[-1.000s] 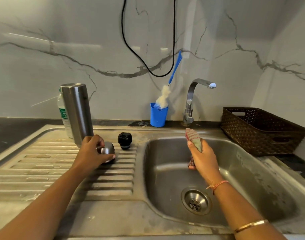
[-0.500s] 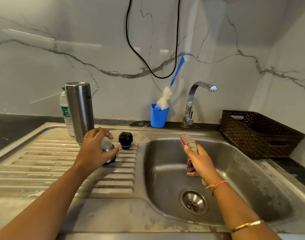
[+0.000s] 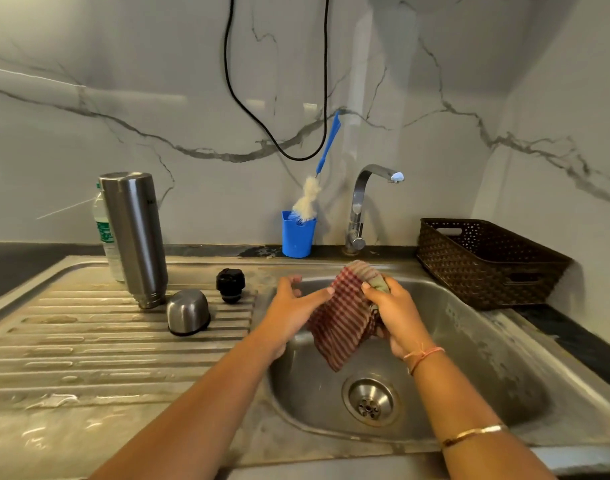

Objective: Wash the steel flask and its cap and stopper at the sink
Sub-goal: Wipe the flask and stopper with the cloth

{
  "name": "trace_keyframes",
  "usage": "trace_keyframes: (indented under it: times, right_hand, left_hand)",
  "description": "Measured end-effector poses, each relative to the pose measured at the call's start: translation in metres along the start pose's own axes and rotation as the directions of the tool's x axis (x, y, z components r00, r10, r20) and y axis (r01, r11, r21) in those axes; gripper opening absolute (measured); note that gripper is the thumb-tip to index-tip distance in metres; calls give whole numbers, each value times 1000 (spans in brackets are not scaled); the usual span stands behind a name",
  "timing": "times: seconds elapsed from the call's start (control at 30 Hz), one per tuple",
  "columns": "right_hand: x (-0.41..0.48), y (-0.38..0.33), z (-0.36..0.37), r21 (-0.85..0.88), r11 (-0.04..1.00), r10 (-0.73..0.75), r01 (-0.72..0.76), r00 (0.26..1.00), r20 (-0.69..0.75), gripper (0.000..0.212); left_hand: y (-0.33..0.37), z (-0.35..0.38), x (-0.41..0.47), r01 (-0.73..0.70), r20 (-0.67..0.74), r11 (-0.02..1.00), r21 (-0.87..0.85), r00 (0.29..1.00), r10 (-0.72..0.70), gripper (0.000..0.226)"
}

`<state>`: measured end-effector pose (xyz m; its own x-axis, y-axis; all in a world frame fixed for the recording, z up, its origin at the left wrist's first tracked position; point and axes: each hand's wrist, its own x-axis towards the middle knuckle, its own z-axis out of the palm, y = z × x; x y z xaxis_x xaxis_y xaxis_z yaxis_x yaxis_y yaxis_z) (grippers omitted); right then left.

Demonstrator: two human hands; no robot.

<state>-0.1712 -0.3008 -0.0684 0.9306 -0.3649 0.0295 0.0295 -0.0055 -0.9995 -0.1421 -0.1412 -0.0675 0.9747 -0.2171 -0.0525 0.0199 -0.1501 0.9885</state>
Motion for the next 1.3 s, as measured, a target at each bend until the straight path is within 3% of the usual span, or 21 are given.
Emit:
trace_keyframes:
  times: [0.07,0.1,0.2,0.27,0.43,0.53,0.67,0.8,0.87,0.97,1.03,1.1,1.2,1.27,1.3]
  right_hand:
    - [2,-2,-4,230,968,95,-97,995,20,19]
    - [3,-4,-7,314,941,124,-127,992,29,20]
    - [6,-6,-12,466,863,175,-194,981,83,25]
    - [9,-6,-16,499,838,187,-220,976,115,29]
    - [16,-2,-22,488,843,230,-227,972,55,32]
    - [14,-2,-22,482,838,244,-256,966,89,21]
    - [17,0,-23,395,906,188,-153,981,-52,32]
    - [17,5,-22,100,995,31,-13,984,-177,46]
    - [12,0,-20,13,998,-59,61,993,-107,53]
    - [1,-12,-16,-173,969,-149,179,974,171,70]
    - [-9,-17,-11,-294,930,-91,221,912,399,72]
    - [-14,-15,-3,-373,900,9,227,844,536,71]
    - [-13,-7,1,-355,912,38,207,818,575,58]
    - [-12,-9,-1,-259,949,-35,182,873,486,36]
    - [-11,-11,-4,-214,962,-74,171,915,396,28]
  left_hand:
    - [-5,13,6,235,150,945,-227,967,-205,100]
    - [-6,17,7,331,244,899,-288,933,-265,97]
    - [-6,24,5,497,412,805,-324,840,-353,57]
    - [-8,22,7,526,419,761,-379,831,-366,59]
    - [-4,14,9,359,179,671,-649,929,-324,32]
    - [-4,11,9,337,175,648,-683,937,-302,21]
    - [-8,12,12,295,201,747,-595,955,-217,27]
    - [-12,10,10,279,303,860,-427,940,-155,46]
    - [-11,11,6,288,335,892,-348,927,-169,45]
    - [-11,11,7,318,300,849,-421,932,-201,38]
    - [-12,9,10,331,276,782,-529,938,-210,30]
    - [-13,6,12,328,263,738,-589,942,-208,41]
    - [-12,7,8,274,242,793,-544,956,-164,30]
    - [-10,11,5,232,209,812,-536,968,-138,15]
    - [-9,12,5,218,191,809,-546,973,-133,18]
